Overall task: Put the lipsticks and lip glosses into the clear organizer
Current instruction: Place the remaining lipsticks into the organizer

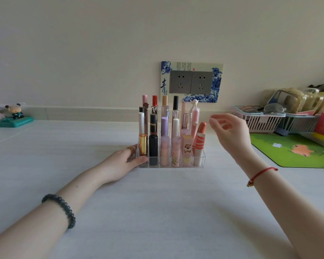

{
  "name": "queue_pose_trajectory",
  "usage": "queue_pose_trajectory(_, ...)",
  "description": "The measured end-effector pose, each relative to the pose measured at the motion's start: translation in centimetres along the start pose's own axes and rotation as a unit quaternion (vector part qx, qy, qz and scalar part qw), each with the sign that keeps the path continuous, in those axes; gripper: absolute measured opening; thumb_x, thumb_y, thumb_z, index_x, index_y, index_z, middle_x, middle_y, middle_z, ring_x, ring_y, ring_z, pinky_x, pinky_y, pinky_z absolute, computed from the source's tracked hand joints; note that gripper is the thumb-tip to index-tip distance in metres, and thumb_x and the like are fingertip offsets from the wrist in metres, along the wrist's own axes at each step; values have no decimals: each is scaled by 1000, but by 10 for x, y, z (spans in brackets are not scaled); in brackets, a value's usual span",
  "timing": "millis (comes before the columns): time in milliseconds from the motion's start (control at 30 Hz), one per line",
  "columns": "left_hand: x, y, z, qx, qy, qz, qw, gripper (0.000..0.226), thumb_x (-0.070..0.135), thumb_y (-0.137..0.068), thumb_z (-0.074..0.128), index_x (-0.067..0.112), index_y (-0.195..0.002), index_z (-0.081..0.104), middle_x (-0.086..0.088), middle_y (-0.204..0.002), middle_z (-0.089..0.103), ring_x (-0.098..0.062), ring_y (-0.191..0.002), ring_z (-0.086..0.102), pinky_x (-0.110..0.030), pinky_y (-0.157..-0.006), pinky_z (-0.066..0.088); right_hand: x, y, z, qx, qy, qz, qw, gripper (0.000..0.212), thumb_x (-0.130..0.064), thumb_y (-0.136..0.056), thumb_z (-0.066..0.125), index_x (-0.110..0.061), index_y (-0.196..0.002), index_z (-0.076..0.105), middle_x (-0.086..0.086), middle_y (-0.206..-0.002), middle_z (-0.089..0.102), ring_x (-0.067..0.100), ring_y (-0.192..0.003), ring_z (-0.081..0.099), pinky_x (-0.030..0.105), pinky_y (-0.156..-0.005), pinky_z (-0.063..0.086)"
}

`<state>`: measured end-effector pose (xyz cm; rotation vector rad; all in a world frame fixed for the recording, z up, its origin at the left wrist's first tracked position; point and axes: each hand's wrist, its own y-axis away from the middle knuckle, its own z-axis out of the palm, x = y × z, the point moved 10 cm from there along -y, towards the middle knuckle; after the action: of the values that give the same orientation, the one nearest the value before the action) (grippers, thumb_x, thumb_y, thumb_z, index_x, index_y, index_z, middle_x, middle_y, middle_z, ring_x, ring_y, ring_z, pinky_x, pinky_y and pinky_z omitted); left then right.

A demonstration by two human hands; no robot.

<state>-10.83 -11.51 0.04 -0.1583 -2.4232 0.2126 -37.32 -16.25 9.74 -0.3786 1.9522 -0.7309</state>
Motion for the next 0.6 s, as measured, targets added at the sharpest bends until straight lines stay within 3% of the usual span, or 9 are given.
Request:
queue_pose_trajectory(133, 2, 0, -1, 11, -15, -2, 1000, 42, 41, -87, 48, 25, -125, 49, 9, -127, 54, -6, -113, 49, -18, -86, 34, 23, -5, 8, -56, -50, 86, 993, 26, -25, -84, 60, -9, -104, 66, 0, -86, 63, 9, -74, 56, 26, -72, 45)
queue_pose_trajectory(300, 1, 0, -3, 14, -16, -12, 1000, 41, 39, -88, 48, 25, -127, 47, 5, -131, 53, -10, -117, 49, -17, -86, 34, 41, 2, 28, -130, -121, 154, 972, 33, -29, -80, 63, -11, -108, 63, 1, -88, 66, 12, -77, 61, 24, -70, 51)
queue_pose_trajectory(600, 5, 1, -4, 18, -20, -2, 1000, 40, 37, -89, 48, 25, -126, 48, 16, -117, 49, -3, -110, 45, -13, -77, 32, 37, 8, 41, -137, -158, 151, 966, 8, -23, -78, 66, -25, -86, 64, 1, -84, 68, 13, -74, 61, 20, -62, 48)
